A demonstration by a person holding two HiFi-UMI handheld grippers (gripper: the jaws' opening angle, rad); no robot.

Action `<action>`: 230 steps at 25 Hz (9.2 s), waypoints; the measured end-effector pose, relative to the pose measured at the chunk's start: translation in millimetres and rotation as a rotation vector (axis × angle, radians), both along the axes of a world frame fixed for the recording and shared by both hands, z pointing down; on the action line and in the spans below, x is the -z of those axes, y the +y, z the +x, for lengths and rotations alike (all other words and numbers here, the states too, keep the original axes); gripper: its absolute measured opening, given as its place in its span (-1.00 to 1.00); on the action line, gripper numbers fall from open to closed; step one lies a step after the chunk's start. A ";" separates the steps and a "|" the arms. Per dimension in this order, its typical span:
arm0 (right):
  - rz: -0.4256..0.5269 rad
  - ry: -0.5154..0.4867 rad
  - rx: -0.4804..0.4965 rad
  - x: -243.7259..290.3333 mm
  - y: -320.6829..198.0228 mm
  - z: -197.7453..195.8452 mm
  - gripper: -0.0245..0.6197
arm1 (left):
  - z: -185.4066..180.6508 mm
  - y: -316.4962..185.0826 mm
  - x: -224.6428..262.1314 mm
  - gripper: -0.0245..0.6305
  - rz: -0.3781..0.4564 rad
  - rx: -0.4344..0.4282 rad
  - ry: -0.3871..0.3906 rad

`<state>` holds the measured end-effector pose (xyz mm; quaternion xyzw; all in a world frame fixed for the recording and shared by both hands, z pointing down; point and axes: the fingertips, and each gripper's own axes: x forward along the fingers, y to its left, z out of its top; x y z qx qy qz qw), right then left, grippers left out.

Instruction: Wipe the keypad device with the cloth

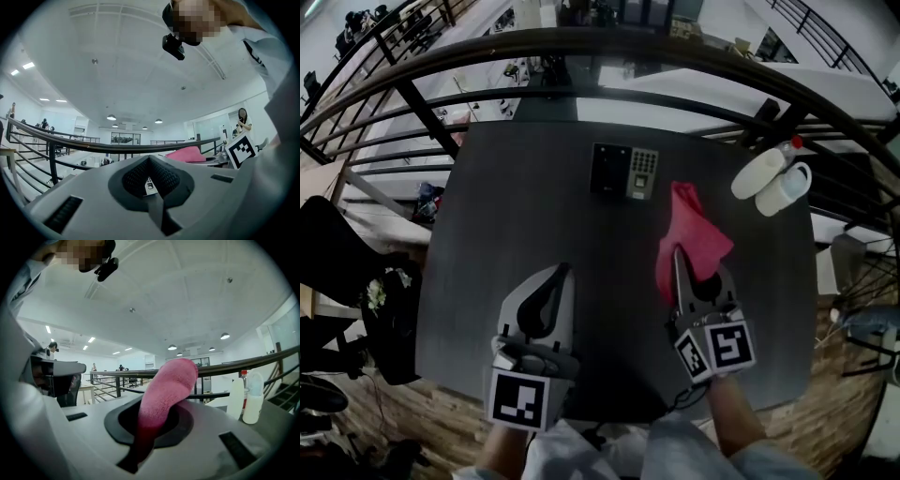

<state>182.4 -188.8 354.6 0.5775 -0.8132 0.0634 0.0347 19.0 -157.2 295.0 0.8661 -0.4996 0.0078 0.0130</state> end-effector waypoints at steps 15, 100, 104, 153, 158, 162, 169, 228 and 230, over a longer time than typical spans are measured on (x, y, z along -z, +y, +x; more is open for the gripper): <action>0.016 0.068 -0.023 -12.9 -82.5 -2.0 -0.83 | -17.1 -26.6 -13.6 -0.92 -0.030 0.015 0.027; -0.129 0.364 -0.033 -85.3 -169.0 10.8 -0.83 | -72.3 -40.5 -38.0 -0.92 -0.065 0.096 0.046; -0.038 0.464 0.014 -62.3 -189.8 -10.6 -0.83 | -74.0 -38.9 -38.4 -0.92 -0.069 0.100 0.047; -0.300 0.212 -0.255 -127.0 -221.7 60.2 -0.83 | -58.5 -31.8 -42.8 -0.92 -0.082 0.047 0.028; -0.377 -0.013 -0.302 -156.6 -199.0 59.2 -0.83 | -58.2 -27.6 -45.4 -0.92 -0.084 0.046 0.022; -0.438 -0.240 -0.354 -173.1 -182.7 51.7 -0.83 | -57.9 -24.9 -43.5 -0.92 -0.079 0.048 0.026; -0.504 -0.488 -0.399 -192.1 -158.9 39.8 -0.83 | -59.8 -19.7 -37.4 -0.92 -0.072 0.042 0.025; 0.083 0.002 0.005 71.6 71.4 -26.4 -0.83 | -1.9 53.2 66.2 -0.92 0.127 -0.022 -0.001; 0.097 0.005 -0.003 76.4 74.8 -24.8 -0.83 | 0.9 53.3 67.5 -0.92 0.130 -0.026 -0.005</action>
